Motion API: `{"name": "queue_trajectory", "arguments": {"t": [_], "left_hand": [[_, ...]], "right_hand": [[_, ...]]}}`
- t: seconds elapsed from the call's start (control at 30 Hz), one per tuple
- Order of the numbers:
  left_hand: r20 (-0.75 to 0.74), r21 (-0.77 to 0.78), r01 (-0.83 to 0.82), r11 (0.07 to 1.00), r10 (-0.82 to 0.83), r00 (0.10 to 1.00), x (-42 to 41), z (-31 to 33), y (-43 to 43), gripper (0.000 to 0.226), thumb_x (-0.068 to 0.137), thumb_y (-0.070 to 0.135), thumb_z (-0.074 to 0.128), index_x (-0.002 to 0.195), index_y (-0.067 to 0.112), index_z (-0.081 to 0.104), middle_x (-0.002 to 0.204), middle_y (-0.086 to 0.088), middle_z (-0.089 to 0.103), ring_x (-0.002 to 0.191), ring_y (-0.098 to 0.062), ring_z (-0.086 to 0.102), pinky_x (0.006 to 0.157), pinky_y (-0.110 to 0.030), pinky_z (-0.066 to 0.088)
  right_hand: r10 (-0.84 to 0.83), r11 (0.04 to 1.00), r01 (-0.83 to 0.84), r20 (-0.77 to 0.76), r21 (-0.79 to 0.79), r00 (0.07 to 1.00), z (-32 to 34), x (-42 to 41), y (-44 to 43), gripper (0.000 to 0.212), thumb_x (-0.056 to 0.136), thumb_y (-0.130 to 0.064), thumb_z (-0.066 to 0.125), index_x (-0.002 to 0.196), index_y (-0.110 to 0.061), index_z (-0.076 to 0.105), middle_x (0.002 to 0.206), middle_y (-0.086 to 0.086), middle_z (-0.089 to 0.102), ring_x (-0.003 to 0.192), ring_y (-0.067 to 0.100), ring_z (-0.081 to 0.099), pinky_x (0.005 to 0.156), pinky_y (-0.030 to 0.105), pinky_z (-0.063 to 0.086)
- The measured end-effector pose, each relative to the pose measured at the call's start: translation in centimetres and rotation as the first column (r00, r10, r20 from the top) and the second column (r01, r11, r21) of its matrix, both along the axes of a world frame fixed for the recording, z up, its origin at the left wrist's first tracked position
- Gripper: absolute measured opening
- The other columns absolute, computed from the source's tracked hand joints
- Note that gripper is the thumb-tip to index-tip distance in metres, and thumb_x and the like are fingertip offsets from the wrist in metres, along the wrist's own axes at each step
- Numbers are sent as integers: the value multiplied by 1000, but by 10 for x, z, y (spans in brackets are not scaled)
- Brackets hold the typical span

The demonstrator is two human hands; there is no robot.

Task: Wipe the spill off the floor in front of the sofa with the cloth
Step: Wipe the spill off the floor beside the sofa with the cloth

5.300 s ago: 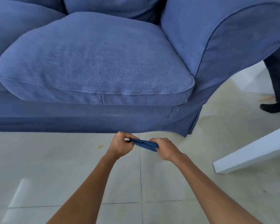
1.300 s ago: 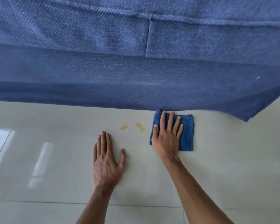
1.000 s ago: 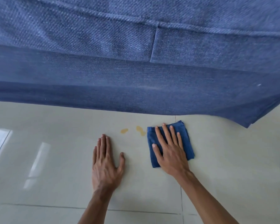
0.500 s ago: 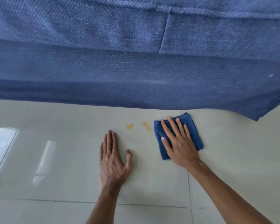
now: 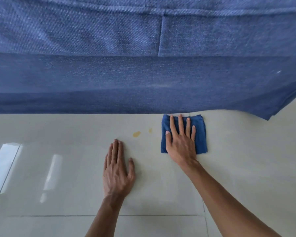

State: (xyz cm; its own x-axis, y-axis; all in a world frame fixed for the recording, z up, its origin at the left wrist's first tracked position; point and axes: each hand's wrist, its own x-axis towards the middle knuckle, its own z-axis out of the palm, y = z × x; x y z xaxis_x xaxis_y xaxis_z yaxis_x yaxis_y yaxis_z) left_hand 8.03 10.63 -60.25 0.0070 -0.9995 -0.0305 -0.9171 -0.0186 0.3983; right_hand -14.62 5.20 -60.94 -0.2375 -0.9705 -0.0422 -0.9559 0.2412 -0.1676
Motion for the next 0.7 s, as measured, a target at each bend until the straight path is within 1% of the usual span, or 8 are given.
{"name": "queue_trajectory", "arguments": {"t": [0.07, 0.17, 0.23, 0.33, 0.4, 0.47, 0.63, 0.7], "left_hand": [[46, -19, 65, 998, -64, 997, 14, -1, -4, 64, 94, 37, 35, 153, 14, 26, 161, -3, 23, 149, -19, 22, 122, -31, 16], [38, -29, 77, 997, -76, 996, 21, 0, -6, 62, 95, 33, 35, 153, 16, 24, 162, -1, 22, 150, -16, 18, 123, -34, 16], [27, -18, 58, 998, -57, 998, 21, 0, -9, 64, 95, 33, 34, 154, 14, 20, 162, 0, 18, 151, -14, 14, 123, -33, 12], [8, -15, 33, 999, -33, 999, 20, -1, -9, 66, 94, 34, 35, 155, 15, 19, 163, 1, 14, 151, -11, 10, 124, -32, 9], [3, -6, 23, 1000, -23, 1000, 20, -2, -10, 65, 94, 34, 36, 155, 17, 18, 163, 3, 13, 151, -11, 9, 124, -31, 7], [4, 5, 12, 1000, -12, 1000, 20, -4, -10, 64, 95, 34, 36, 155, 19, 18, 163, 5, 13, 151, -11, 8, 124, -31, 6], [-5, 4, 17, 1000, -17, 1000, 23, -2, -8, 62, 97, 32, 36, 155, 20, 17, 163, 5, 11, 151, -9, 4, 124, -31, 6], [-16, -8, 16, 1000, -16, 1000, 24, -2, -8, 62, 97, 31, 37, 155, 19, 18, 163, 4, 12, 151, -10, 6, 124, -32, 7]], "right_hand": [[14, 1000, -13, 29, -15, 999, 3, 25, -14, 60, 99, -44, 25, 156, -26, 17, 165, 8, 15, 151, 37, 12, 121, 58, 12], [268, 963, -267, 25, -36, 963, 2, 29, 10, 57, 102, -44, 27, 156, -29, 16, 166, 4, 11, 153, 31, 5, 122, 54, 11], [359, 933, -358, 28, -36, 933, 3, 10, 29, 56, 102, -43, 26, 156, -31, 16, 166, 1, 10, 153, 26, 4, 123, 50, 12], [203, 979, -202, -1, -37, 979, -2, -8, 21, 55, 102, -44, 23, 155, -32, 18, 165, 0, 13, 153, 26, 10, 122, 51, 14], [37, 998, -36, 23, -54, 999, -5, 5, -7, 57, 100, -43, 22, 155, -31, 18, 165, 5, 16, 152, 31, 12, 121, 55, 13], [-20, 999, 22, 55, -35, 998, -4, 33, -26, 58, 100, -44, 22, 156, -28, 15, 165, 7, 14, 151, 35, 10, 121, 57, 10], [344, 939, -343, 26, -28, 939, 1, 33, 19, 55, 103, -43, 21, 156, -32, 11, 166, 2, 7, 153, 27, 1, 123, 52, 10], [315, 949, -315, 23, -10, 949, 0, 11, 30, 54, 103, -43, 18, 156, -34, 10, 166, -2, 6, 153, 23, 0, 123, 50, 10]]}}
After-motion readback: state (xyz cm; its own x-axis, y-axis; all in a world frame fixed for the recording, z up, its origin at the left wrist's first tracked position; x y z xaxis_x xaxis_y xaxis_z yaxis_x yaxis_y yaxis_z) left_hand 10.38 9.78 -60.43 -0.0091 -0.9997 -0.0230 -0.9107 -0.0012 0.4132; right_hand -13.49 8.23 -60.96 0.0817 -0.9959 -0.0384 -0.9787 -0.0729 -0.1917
